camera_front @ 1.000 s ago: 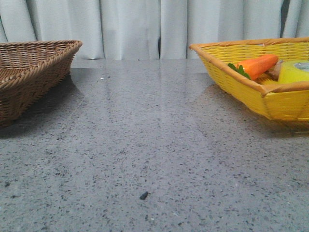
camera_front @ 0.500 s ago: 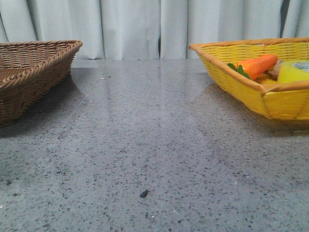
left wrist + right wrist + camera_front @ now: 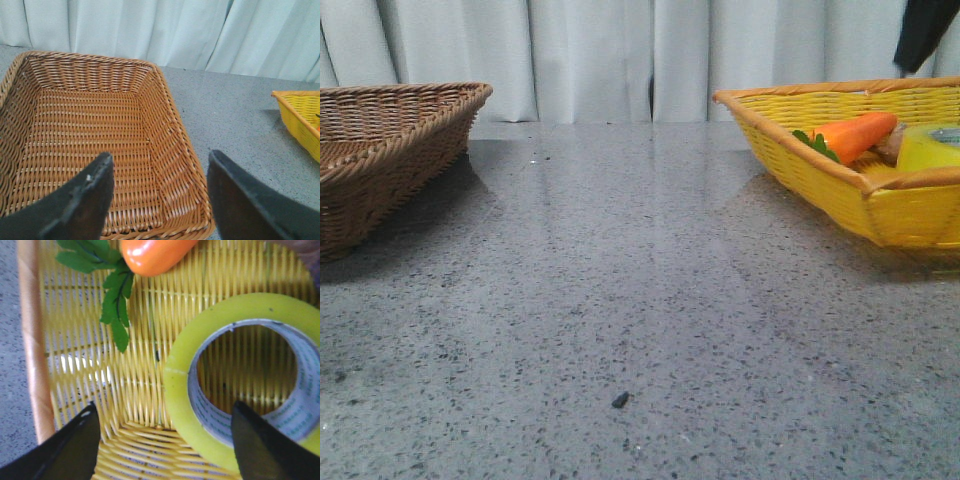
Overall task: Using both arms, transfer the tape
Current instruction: 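Reach the right gripper into the yellow basket and grasp the yellow tape roll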
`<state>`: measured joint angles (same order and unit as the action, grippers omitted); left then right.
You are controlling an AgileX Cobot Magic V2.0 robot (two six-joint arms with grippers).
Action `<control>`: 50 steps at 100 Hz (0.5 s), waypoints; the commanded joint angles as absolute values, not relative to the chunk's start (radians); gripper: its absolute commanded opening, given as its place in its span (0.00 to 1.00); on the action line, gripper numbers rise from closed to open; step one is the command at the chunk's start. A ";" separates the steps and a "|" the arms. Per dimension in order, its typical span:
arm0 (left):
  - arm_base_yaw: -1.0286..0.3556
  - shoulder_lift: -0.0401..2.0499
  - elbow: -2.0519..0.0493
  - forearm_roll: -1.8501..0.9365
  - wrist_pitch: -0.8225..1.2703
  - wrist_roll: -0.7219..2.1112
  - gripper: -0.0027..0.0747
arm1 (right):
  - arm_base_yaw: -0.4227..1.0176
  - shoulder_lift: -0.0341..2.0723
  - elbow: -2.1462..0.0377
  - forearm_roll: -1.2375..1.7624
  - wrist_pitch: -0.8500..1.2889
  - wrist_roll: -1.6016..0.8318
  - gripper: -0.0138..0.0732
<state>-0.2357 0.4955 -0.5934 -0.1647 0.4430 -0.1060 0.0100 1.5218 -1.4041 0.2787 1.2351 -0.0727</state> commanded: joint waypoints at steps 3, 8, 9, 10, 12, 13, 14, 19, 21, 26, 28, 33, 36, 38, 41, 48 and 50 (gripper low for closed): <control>-0.243 0.507 -0.630 -0.180 0.370 -0.107 0.53 | 0.024 1.545 -1.439 0.283 1.214 -0.079 0.69; -0.243 0.507 -0.630 -0.180 0.370 -0.107 0.53 | 0.030 1.567 -1.439 0.275 1.210 -0.079 0.69; -0.243 0.507 -0.630 -0.180 0.370 -0.107 0.53 | 0.030 1.570 -1.439 0.276 1.210 -0.079 0.69; -0.243 0.507 -0.630 -0.180 0.370 -0.107 0.53 | 0.030 1.576 -1.439 0.271 1.207 -0.079 0.69; -0.243 0.507 -0.630 -0.180 0.370 -0.107 0.53 | 0.030 1.584 -1.439 0.269 1.205 -0.079 0.69; -0.243 0.507 -0.630 -0.180 0.368 -0.107 0.53 | 0.030 1.587 -1.439 0.267 1.203 -0.079 0.69; -0.243 0.507 -0.630 -0.180 0.368 -0.107 0.53 | 0.030 1.592 -1.439 0.267 1.202 -0.079 0.69; -0.243 0.507 -0.630 -0.180 0.368 -0.107 0.53 | 0.030 1.607 -1.439 0.254 1.195 -0.079 0.65; -0.243 0.507 -0.630 -0.180 0.368 -0.107 0.53 | 0.030 1.613 -1.439 0.246 1.193 -0.079 0.63; -0.243 0.507 -0.630 -0.180 0.368 -0.107 0.53 | 0.030 1.625 -1.439 0.231 1.193 -0.079 0.53; -0.243 0.507 -0.630 -0.180 0.366 -0.107 0.53 | 0.030 1.629 -1.439 0.228 1.191 -0.079 0.50; -0.243 0.507 -0.630 -0.180 0.366 -0.107 0.53 | 0.030 1.633 -1.439 0.223 1.191 -0.079 0.34; -0.243 0.507 -0.630 -0.180 0.366 -0.107 0.53 | 0.030 1.633 -1.439 0.220 1.191 -0.079 0.24; -0.243 0.507 -0.630 -0.180 0.364 -0.107 0.53 | 0.030 1.633 -1.439 0.218 1.189 -0.079 0.17; -0.243 0.507 -0.630 -0.180 0.364 -0.107 0.53 | 0.030 1.629 -1.439 0.216 1.182 -0.079 0.08; -0.243 0.507 -0.630 -0.180 0.364 -0.107 0.53 | 0.030 1.611 -1.448 0.216 1.183 -0.079 0.10; -0.243 0.507 -0.630 -0.180 0.364 -0.107 0.53 | 0.030 1.604 -1.456 0.216 1.188 -0.079 0.10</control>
<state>-0.2357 0.4955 -0.5934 -0.1651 0.4430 -0.1060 0.0326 1.6675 -1.4082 0.2210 1.2030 -0.0727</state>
